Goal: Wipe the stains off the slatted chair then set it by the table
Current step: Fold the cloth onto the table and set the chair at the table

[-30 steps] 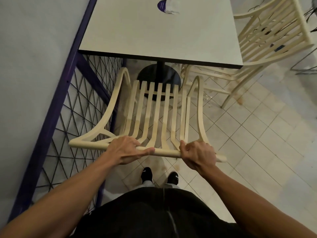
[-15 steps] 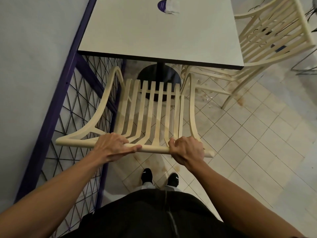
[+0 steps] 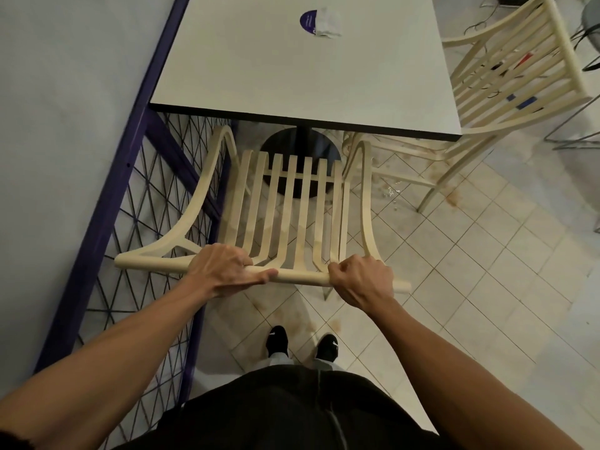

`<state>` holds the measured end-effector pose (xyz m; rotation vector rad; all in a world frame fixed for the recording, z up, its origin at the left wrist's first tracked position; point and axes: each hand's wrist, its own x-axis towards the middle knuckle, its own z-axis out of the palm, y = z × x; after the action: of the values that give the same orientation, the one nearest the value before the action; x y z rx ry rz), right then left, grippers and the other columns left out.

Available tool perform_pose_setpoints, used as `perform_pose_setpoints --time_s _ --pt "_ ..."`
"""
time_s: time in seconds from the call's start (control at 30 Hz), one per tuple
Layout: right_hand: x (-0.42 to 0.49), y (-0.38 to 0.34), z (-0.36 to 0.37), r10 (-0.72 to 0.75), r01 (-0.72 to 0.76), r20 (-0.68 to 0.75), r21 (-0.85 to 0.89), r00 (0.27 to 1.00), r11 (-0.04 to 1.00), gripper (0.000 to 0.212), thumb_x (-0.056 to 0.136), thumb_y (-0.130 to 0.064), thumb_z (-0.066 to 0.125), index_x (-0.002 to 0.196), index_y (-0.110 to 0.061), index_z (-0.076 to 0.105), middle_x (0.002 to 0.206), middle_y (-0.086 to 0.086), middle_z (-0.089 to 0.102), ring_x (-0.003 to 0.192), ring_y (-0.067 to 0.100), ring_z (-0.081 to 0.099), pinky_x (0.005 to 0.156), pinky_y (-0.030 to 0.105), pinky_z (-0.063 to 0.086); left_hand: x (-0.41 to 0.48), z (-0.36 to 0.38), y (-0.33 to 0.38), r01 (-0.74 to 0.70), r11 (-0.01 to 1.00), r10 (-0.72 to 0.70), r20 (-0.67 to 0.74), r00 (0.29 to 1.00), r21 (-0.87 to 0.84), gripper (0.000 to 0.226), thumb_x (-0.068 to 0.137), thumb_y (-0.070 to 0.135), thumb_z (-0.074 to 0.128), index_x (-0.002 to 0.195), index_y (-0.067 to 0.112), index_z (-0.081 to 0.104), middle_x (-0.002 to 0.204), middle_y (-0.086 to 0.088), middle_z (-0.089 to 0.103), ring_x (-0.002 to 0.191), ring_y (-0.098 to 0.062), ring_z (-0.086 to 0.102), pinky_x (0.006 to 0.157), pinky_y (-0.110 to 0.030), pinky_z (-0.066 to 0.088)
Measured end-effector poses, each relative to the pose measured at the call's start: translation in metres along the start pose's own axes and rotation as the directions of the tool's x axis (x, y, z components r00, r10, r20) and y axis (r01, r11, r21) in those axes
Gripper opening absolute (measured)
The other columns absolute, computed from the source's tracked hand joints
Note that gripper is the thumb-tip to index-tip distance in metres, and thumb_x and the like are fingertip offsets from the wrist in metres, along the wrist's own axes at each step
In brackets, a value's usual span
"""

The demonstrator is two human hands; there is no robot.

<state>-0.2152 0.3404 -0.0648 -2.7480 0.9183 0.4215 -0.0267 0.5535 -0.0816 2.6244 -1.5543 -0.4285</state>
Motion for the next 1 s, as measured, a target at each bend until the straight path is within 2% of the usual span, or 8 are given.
perform_pose_setpoints --time_s 0.27,0.47,0.53,0.6,0.67,0.8,0.9,1.0 --pt "0.016 0.017 -0.008 0.045 -0.045 -0.003 0.058 0.999 0.997 0.051 0.093 -0.052 0.038 0.073 -0.019 0.071 0.056 -0.001 0.052 0.053 0.017 0.047 0.057 0.029 0.041 0.017 -0.011 0.017 0.031 0.999 -0.031 0.008 0.999 -0.008 0.097 0.060 0.099 -0.011 0.056 0.026 0.052 0.053 0.006 0.049 0.044 -0.009 0.042 0.048 -0.022 0.041" --pt "0.014 0.015 -0.008 0.043 -0.046 0.055 0.067 0.998 0.997 0.051 0.093 -0.054 0.035 0.076 -0.022 0.071 0.063 -0.001 0.060 0.061 0.018 0.056 0.064 0.033 0.050 0.019 -0.017 0.018 0.060 0.996 -0.051 0.148 0.988 -0.059 0.094 0.064 0.099 -0.006 0.058 0.024 0.050 0.060 0.003 0.055 0.051 -0.011 0.047 0.053 -0.024 0.036" --pt "0.013 0.014 -0.010 0.053 -0.061 0.086 0.091 0.995 0.994 0.050 0.093 -0.055 0.036 0.077 -0.023 0.070 0.066 -0.001 0.062 0.065 0.019 0.059 0.068 0.035 0.054 0.024 -0.026 0.019 0.127 0.979 -0.060 0.368 0.928 -0.160 0.089 0.073 0.095 0.012 0.075 0.022 0.062 0.072 0.003 0.058 0.063 -0.012 0.051 0.059 -0.027 0.040" --pt "0.016 0.016 -0.011 0.065 -0.082 0.122 0.137 0.990 0.987 0.047 0.092 -0.057 0.037 0.082 -0.025 0.071 0.070 -0.003 0.064 0.070 0.017 0.061 0.073 0.037 0.055 0.034 -0.041 0.021 0.231 0.945 -0.055 0.584 0.810 -0.231 0.077 0.082 0.085 0.030 0.110 0.023 0.067 0.097 0.002 0.062 0.085 -0.013 0.057 0.074 -0.029 0.046" --pt "0.021 0.018 -0.009 0.074 -0.108 0.177 0.195 0.981 0.975 0.039 0.091 -0.056 0.041 0.094 -0.030 0.070 0.080 -0.006 0.067 0.076 0.015 0.061 0.078 0.040 0.056 0.049 -0.057 0.025 0.198 0.966 -0.043 0.648 0.761 -0.168 0.071 0.089 0.077 0.038 0.123 0.021 0.063 0.114 0.000 0.062 0.101 -0.018 0.059 0.087 -0.033 0.046" --pt "0.029 0.026 -0.020 -0.002 -0.130 0.282 0.448 0.959 0.884 0.030 0.095 -0.035 0.050 0.117 -0.026 0.070 0.111 -0.005 0.069 0.095 0.014 0.061 0.090 0.034 0.052 0.080 -0.079 0.049 0.166 0.966 -0.025 0.571 0.821 -0.196 0.048 0.099 0.051 0.048 0.131 0.017 0.059 0.128 0.000 0.060 0.104 -0.016 0.056 0.090 -0.031 0.046" --pt "0.033 0.043 -0.042 -0.031 -0.118 0.232 0.600 0.972 0.791 0.031 0.099 -0.019 0.047 0.123 -0.018 0.067 0.108 -0.003 0.062 0.097 0.016 0.060 0.076 0.021 0.046 0.104 -0.093 0.081 0.117 0.962 0.005 0.441 0.898 -0.248 0.045 0.101 0.043 0.050 0.140 0.022 0.049 0.140 -0.001 0.053 0.116 -0.015 0.053 0.096 -0.033 0.045" --pt "0.039 0.075 -0.058 0.031 -0.130 0.155 0.682 0.987 0.720 0.031 0.100 -0.021 0.048 0.127 -0.021 0.063 0.116 -0.002 0.061 0.104 0.015 0.060 0.081 0.024 0.045 0.130 -0.103 0.124 0.023 0.970 0.065 0.350 0.934 -0.242 0.048 0.100 0.038 0.053 0.144 0.022 0.043 0.143 -0.002 0.051 0.124 -0.017 0.051 0.102 -0.035 0.042"
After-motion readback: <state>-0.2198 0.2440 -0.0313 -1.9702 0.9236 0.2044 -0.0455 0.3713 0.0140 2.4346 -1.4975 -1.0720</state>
